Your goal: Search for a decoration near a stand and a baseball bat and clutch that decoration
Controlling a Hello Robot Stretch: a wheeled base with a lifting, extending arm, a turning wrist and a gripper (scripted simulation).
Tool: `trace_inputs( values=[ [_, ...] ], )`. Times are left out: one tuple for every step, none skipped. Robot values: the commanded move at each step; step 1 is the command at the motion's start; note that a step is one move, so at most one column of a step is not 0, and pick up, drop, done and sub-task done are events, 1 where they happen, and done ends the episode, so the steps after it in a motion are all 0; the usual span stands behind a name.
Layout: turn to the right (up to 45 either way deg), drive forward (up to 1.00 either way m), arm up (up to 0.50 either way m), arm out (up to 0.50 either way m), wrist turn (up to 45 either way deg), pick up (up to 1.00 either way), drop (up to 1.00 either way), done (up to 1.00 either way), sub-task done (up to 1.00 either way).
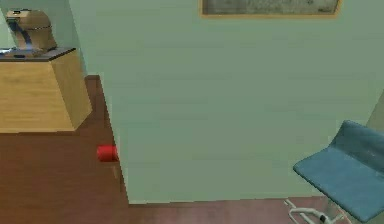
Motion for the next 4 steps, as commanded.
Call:
trace_inputs(
  values=[
    [-45.0,0.00,0.00,0.00,0.0,0.00,0.00,0.00,0.00],
    [-15.0,0.00,0.00,0.00,0.0,0.00,0.00,0.00,0.00],
    [0.0,0.85,0.00,0.00,0.0,0.00,0.00,0.00,0.00],
    [18.0,0.00,0.00,0.00,0.0,0.00,0.00,0.00,0.00]
  ],
)
